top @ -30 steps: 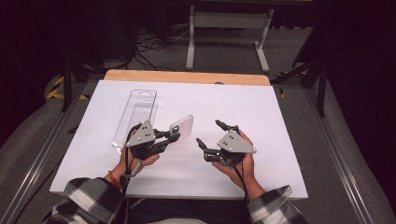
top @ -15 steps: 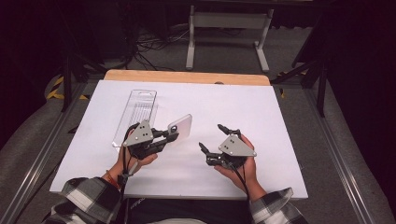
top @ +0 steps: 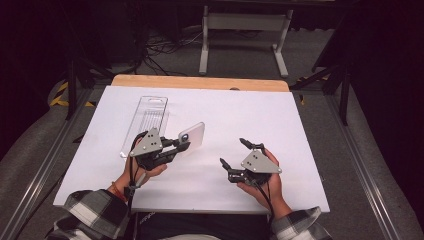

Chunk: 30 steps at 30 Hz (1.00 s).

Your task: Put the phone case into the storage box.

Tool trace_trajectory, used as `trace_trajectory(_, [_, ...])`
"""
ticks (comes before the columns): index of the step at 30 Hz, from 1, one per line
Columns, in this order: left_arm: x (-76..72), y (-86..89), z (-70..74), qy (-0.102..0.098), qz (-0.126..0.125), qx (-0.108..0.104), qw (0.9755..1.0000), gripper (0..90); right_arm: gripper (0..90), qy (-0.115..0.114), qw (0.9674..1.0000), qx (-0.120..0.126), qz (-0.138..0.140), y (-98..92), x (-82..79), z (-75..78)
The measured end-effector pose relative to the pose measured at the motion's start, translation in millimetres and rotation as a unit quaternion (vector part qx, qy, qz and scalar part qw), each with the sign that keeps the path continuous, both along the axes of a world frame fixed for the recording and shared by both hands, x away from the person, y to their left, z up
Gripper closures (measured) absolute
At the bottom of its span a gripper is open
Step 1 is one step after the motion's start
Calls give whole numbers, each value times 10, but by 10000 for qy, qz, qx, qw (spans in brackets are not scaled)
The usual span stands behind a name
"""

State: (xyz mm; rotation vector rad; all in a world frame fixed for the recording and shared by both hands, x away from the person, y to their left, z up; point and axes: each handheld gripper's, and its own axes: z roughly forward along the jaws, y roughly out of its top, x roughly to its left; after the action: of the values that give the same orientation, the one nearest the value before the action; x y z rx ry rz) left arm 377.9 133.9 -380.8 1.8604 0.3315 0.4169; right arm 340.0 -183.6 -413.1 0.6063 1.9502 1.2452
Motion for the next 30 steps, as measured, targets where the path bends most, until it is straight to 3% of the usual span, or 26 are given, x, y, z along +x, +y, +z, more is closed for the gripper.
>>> trace_trajectory(14, [14,48,36,-54,-47,65,10000,810,158,261,9995,-18,-165,-176,-38,-96])
trace_trajectory(30, [27,151,111,-39,-68,-71,9999,810,151,303,9988,40,-370,-359,-78,-125])
